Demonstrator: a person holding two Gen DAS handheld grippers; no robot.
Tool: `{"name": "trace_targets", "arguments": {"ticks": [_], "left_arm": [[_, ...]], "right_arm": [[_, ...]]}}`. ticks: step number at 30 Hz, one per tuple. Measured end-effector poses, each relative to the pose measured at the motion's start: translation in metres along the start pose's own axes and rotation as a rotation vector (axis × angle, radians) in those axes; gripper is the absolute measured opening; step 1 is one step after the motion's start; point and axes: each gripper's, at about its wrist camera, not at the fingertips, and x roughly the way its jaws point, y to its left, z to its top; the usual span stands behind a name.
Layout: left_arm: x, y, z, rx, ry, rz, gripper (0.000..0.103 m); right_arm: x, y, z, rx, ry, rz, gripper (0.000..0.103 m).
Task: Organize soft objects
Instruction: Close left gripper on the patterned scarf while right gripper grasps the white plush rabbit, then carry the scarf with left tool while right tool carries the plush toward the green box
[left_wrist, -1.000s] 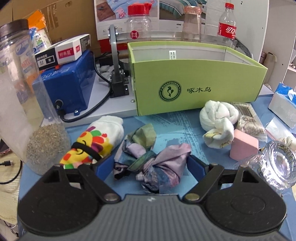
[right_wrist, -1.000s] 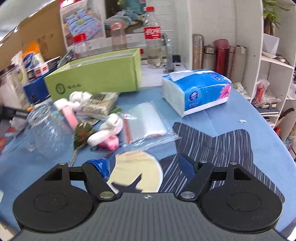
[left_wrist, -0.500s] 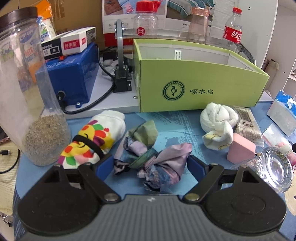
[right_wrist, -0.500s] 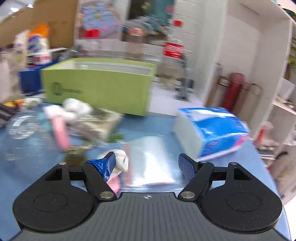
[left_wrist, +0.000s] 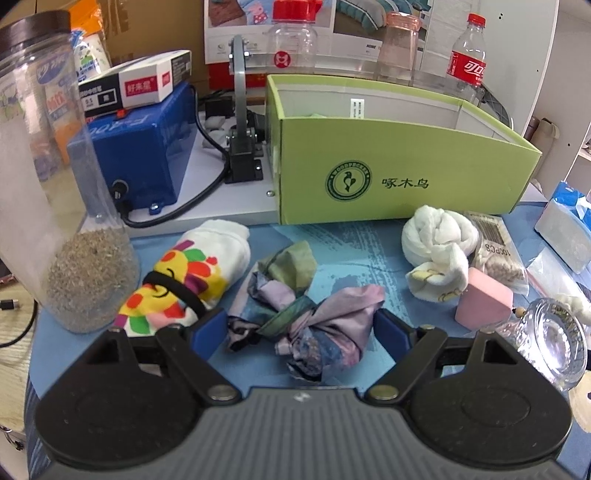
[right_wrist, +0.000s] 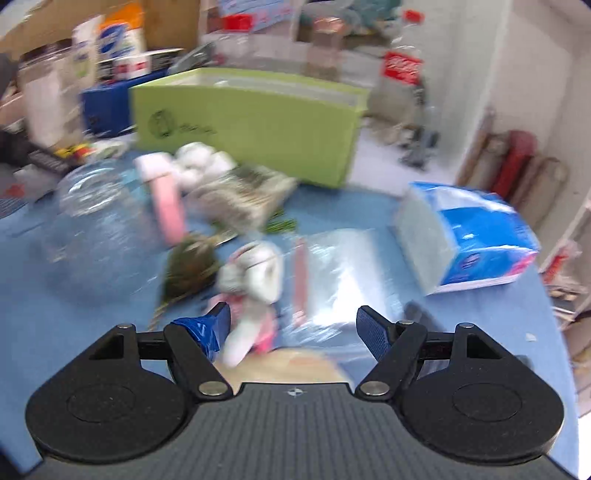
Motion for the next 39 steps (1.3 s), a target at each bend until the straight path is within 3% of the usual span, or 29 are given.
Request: {"name": "trace_targets", "arguments": {"ticks": [5,11,13,22,28,32,33,34,35,37,39], "left_arm": [[0.000,-0.001,0.000,0.007,0.001,-0.004,0.086],[0.000,0.000,0.000,0.011,0.005,-0.011,0.086],[0.000,0.001,0.000,0.008,0.006,-0.014,0.086],[0.002,-0.001,-0.002,0.040,0.006,-0.015,0.086],[0.002,0.004,-0.002,0.017,0.010,-0.038,0.086],[0.003,0.004,-0.002,0.010,0.006,-0.038,0.085],[0.002,0.004,-0.003,0.006,0.003,-0.037,0.084],[0.002,0.003,-0.003,0.002,-0.002,-0.041,0.076],[0.000,0.004,-0.003,-0.005,-0.003,-0.052,0.070],[-0.006,0.006,-0.002,-0.031,-0.019,-0.077,0.061],[-0.016,0.009,-0.002,-0.060,-0.032,-0.100,0.060]], "right_arm": [[-0.009,0.002,0.004,0.043,-0.059,0.003,0.061],[0.028,0.016,0.010,-0.097,-0.058,-0.030,0.061],[0.038,0.015,0.010,-0.116,-0.047,-0.004,0.061],[0.041,-0.005,-0.003,0.011,-0.105,0.093,0.063],[0.040,-0.002,-0.002,-0.016,-0.108,0.092,0.062],[0.037,-0.001,-0.003,-0.012,-0.107,0.087,0.050],[0.036,-0.001,-0.004,-0.008,-0.110,0.095,0.044],[0.034,-0.001,-0.005,-0.005,-0.113,0.109,0.022],[0.032,-0.001,-0.006,0.000,-0.115,0.122,0.017],[0.027,0.001,-0.008,-0.002,-0.113,0.131,0.016],[0.021,-0.001,-0.010,0.008,-0.118,0.137,0.016]]}}
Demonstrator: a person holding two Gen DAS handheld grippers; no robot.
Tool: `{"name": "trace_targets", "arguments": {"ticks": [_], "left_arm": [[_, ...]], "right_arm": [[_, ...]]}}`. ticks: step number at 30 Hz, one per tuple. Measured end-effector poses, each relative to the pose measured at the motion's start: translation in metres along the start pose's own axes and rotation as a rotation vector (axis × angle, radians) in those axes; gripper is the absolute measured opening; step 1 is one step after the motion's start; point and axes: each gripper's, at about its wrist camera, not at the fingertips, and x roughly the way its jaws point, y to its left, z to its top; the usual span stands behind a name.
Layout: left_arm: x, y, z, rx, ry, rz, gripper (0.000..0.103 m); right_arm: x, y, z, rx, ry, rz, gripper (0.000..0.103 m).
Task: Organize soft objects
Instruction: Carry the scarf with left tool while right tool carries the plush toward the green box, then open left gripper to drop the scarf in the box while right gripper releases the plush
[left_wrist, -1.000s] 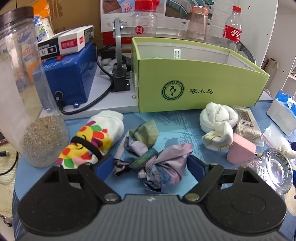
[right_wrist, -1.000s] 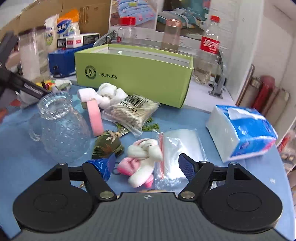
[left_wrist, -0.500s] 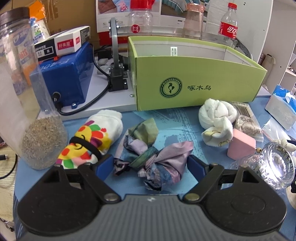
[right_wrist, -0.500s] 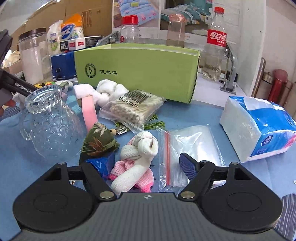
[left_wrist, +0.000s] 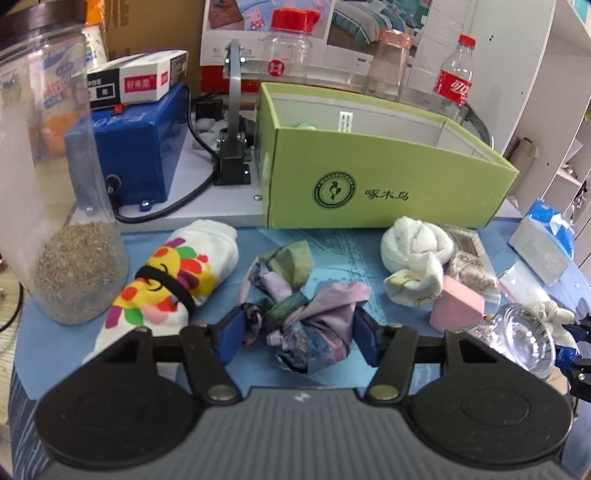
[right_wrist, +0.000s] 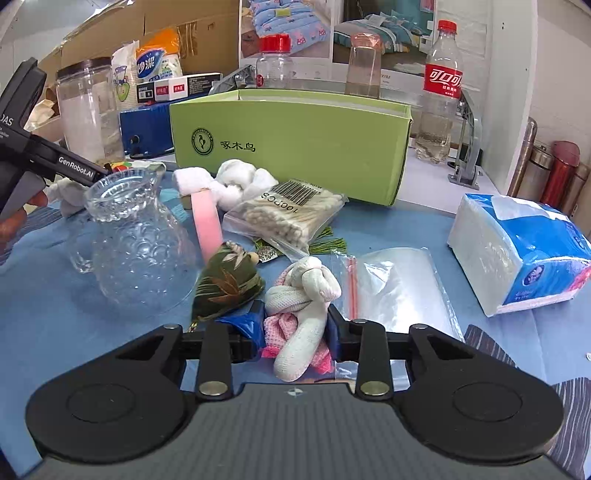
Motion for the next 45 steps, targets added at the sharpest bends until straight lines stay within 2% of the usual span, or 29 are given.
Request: {"name": "trace_targets", "arguments": {"ticks": [7,12,16,21,22,23,25,28,34,39,45], "left_arm": [[-0.053,-0.010,0.006,0.033,-0.110,-0.015,0.060],[-0.067,-0.030,0.050,0.064,-0.196,-0.069,0.060],[-0.051,-0.050,0.097,0.085,-0.231,-0.102,0.061],[-0.003,-0.062,0.145,0.084,-0.208,-0.095,0.062],[0.006,-0.064,0.150,0.092,-0.204,-0.094,0.066],[0.016,-0.064,0.154,0.093,-0.198,-0.087,0.076],[0.031,-0.065,0.159,0.094,-0.186,-0.057,0.083],[0.042,-0.063,0.160,0.092,-0.178,-0.059,0.084],[0.037,-0.062,0.145,0.116,-0.186,-0.033,0.086],[0.014,-0.057,0.119,0.096,-0.186,-0.018,0.088],[-0.022,-0.044,0.071,0.065,-0.177,0.021,0.093]], "right_arm": [[-0.045,-0.019,0.014,0.098,-0.133,0.007,0.016],[-0.049,-0.017,0.052,0.054,-0.233,0.019,0.016],[-0.024,-0.023,0.108,0.006,-0.303,0.038,0.016],[0.038,-0.045,0.164,0.034,-0.279,0.060,0.017],[0.053,-0.049,0.172,0.042,-0.260,0.067,0.018],[0.065,-0.053,0.177,0.056,-0.246,0.078,0.021],[0.090,-0.065,0.183,0.121,-0.216,0.115,0.024],[0.115,-0.075,0.187,0.236,-0.128,0.115,0.028],[0.105,-0.069,0.179,0.185,-0.180,0.069,0.036],[0.081,-0.065,0.167,0.171,-0.161,0.063,0.043],[0.028,-0.046,0.126,0.157,-0.154,0.029,0.046]]}}
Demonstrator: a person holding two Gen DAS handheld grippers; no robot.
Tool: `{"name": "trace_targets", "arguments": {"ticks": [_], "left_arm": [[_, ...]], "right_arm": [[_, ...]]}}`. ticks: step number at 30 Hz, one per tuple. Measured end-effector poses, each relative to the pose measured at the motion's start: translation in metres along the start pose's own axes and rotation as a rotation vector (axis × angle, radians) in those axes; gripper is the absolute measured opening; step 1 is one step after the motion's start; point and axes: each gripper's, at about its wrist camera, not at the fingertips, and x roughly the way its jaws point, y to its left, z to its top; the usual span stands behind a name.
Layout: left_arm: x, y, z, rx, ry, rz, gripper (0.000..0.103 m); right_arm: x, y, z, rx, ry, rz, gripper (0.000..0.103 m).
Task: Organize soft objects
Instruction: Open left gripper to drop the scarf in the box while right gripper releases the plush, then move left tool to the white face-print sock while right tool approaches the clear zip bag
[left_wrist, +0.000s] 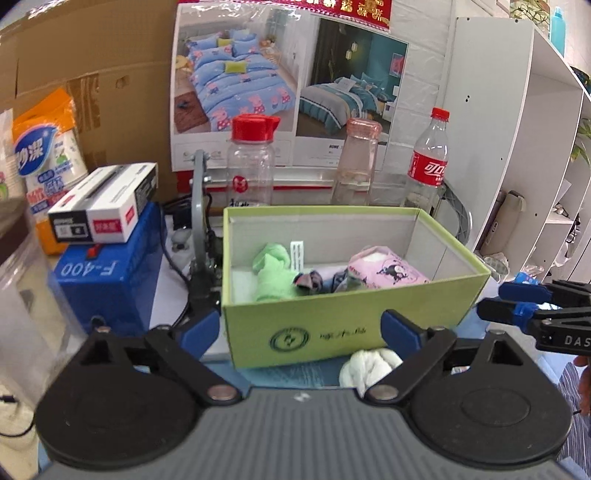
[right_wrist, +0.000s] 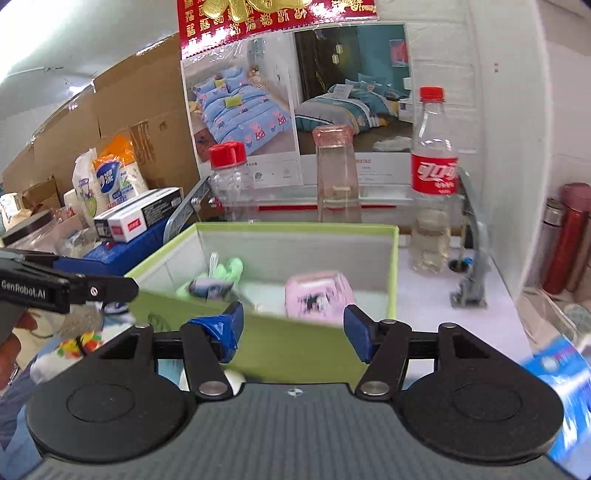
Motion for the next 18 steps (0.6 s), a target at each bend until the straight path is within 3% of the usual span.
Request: {"name": "trace_targets", "arguments": {"ticks": [11,18], "left_arm": [[-0.066,0.028,-0.085,-0.106,0.060,0.125,0.094],[-0.069,0.045,-0.091,-0.089,0.060,0.238,0.094]], "right_arm": [[-0.087,0.019,-0.107,0.109,0.049,-0.074,0.048],[-0.100,0.017,-0.133,0.211,0.054,-0.078,0.048]]}}
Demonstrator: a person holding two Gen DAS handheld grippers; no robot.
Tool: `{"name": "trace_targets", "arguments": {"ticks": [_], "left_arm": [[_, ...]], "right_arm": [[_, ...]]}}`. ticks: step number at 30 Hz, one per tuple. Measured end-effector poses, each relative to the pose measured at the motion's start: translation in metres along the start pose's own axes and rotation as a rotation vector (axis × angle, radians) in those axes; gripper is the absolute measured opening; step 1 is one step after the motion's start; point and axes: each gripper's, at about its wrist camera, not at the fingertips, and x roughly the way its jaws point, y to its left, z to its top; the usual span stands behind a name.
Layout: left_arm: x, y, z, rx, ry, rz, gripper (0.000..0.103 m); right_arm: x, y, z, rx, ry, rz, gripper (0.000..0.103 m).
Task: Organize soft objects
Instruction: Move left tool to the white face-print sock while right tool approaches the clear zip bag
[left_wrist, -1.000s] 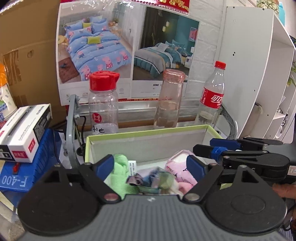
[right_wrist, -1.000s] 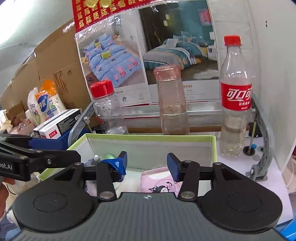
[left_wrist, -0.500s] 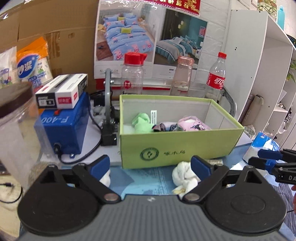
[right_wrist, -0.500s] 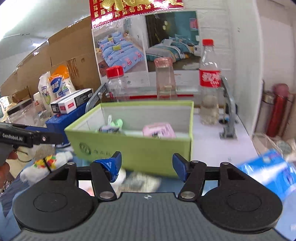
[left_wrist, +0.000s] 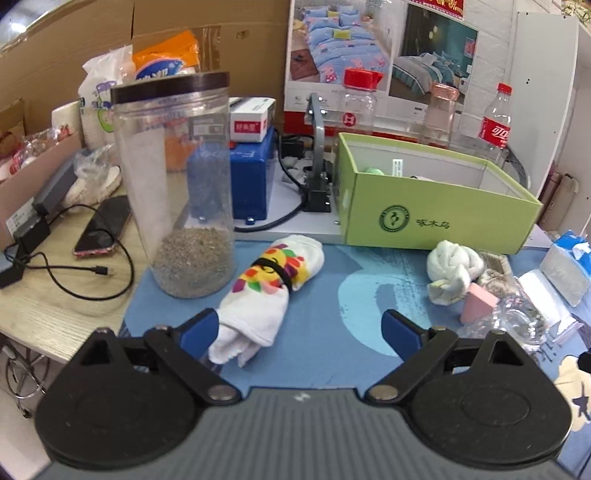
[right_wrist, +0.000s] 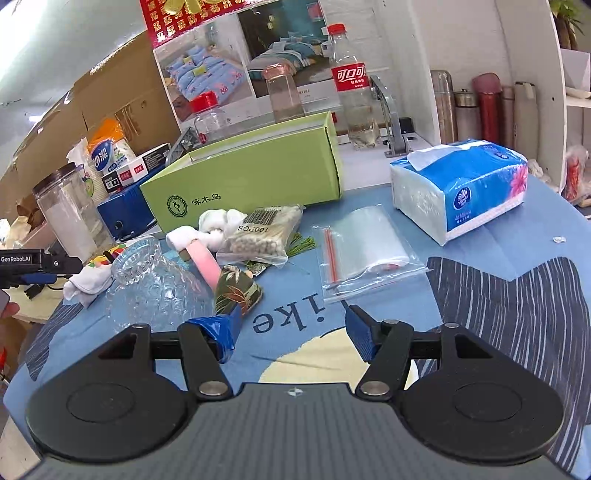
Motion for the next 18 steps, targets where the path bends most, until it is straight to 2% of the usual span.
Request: {"name": "trace_targets", "arguments": {"ticks": [3,5,9,12,18], "left_arm": [[0.011,0.008,0.004,0.005,0.009,0.041,0.094],[0.019,0.012,0.006,-0.012,0.020,0.036,0.094],[0.032,0.013,0.006,-0.041,0.046,0.017,0.094],[0.040,0.011,0.006,-0.037,0.061,0.014,0.094],[0.048,0.015,0.006,-0.053,0.073,0.033,0.094]], "right_arm": [[-0.004,0.003,0.002,-0.021,-0.014,-0.003,0.048],[-0.006,0.001,0.002,-0.034,-0.025,-0.006,0.049],[0.006,0.000,0.016,-0.131,-0.017,-0.092,0.049],[0.027,-0.004,0.033,-0.211,-0.002,-0.126,0.049],[0.086,-0.004,0.071,-0.304,0.051,-0.102,0.049]]}}
